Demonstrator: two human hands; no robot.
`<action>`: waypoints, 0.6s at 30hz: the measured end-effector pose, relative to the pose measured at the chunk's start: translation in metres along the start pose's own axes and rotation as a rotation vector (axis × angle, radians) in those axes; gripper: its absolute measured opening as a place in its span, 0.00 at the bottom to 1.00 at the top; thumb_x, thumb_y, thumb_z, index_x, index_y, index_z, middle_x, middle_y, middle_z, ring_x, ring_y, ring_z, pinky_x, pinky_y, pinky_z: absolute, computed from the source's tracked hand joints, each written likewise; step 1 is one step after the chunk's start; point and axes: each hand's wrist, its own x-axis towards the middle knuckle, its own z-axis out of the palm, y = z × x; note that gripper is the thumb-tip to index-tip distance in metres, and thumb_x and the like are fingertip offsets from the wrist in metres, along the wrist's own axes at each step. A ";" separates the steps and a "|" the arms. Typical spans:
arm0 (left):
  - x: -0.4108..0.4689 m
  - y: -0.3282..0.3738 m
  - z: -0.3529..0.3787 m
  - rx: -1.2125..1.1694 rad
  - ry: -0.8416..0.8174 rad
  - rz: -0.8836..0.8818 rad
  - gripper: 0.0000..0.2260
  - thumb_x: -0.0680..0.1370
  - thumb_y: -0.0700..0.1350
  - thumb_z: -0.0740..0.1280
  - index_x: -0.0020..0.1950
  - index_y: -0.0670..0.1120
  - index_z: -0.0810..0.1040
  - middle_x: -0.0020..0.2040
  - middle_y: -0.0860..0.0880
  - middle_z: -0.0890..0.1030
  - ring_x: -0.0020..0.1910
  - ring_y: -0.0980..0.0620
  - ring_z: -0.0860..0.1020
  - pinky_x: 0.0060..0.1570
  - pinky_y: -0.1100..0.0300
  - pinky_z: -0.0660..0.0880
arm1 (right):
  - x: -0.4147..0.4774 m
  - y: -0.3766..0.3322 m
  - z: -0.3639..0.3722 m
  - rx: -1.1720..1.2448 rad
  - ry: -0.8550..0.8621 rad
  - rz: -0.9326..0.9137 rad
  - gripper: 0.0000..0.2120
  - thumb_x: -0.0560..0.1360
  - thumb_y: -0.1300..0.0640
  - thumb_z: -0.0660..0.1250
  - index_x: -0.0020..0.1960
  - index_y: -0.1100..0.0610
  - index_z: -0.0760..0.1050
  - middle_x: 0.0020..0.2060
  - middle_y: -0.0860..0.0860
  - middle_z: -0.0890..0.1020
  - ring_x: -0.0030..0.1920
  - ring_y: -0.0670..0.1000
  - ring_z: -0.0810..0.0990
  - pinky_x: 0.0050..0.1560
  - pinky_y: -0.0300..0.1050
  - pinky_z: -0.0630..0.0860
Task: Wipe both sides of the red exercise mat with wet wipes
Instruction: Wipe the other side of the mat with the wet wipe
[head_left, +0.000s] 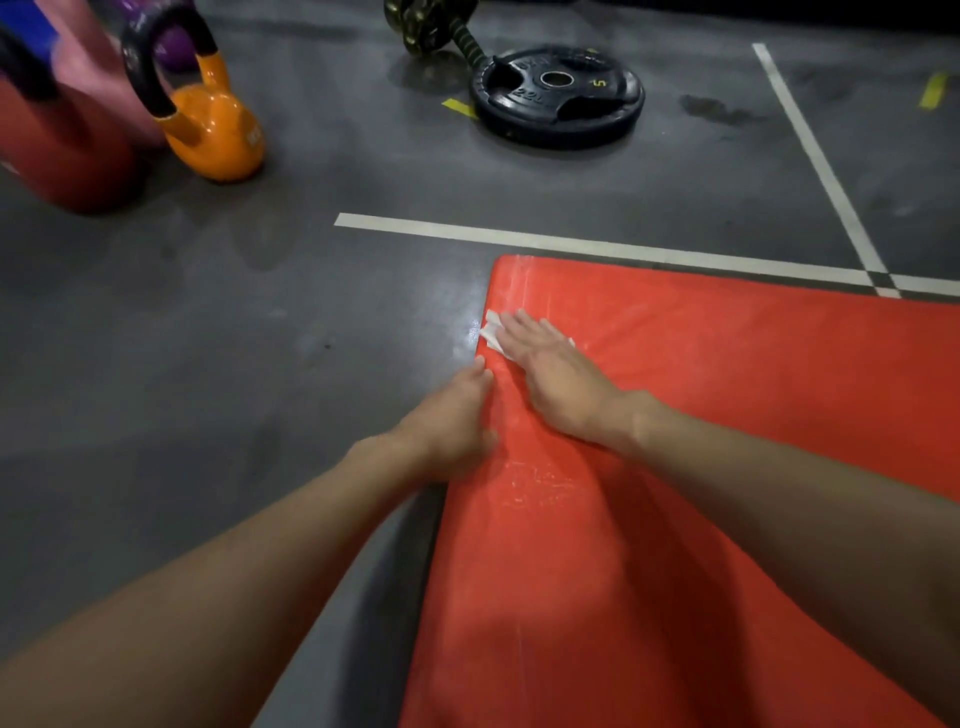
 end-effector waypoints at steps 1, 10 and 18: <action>-0.004 -0.004 0.001 -0.113 0.116 -0.042 0.18 0.73 0.37 0.69 0.63 0.42 0.76 0.64 0.43 0.77 0.65 0.44 0.75 0.61 0.56 0.72 | -0.014 -0.010 0.003 0.015 -0.001 -0.015 0.36 0.74 0.71 0.55 0.80 0.57 0.54 0.80 0.53 0.53 0.80 0.54 0.50 0.75 0.40 0.36; -0.056 0.013 0.016 -0.298 0.199 -0.086 0.26 0.72 0.30 0.58 0.69 0.40 0.73 0.65 0.42 0.78 0.65 0.47 0.75 0.67 0.55 0.70 | -0.143 -0.104 0.036 0.041 -0.089 -0.060 0.39 0.73 0.70 0.56 0.81 0.54 0.49 0.81 0.50 0.48 0.79 0.47 0.40 0.68 0.35 0.26; -0.105 0.009 0.021 -0.129 0.092 -0.046 0.18 0.78 0.36 0.62 0.68 0.40 0.74 0.63 0.42 0.79 0.63 0.44 0.77 0.64 0.53 0.72 | -0.238 -0.174 0.047 0.111 -0.242 -0.137 0.32 0.81 0.63 0.45 0.80 0.46 0.41 0.80 0.43 0.43 0.75 0.41 0.31 0.70 0.40 0.27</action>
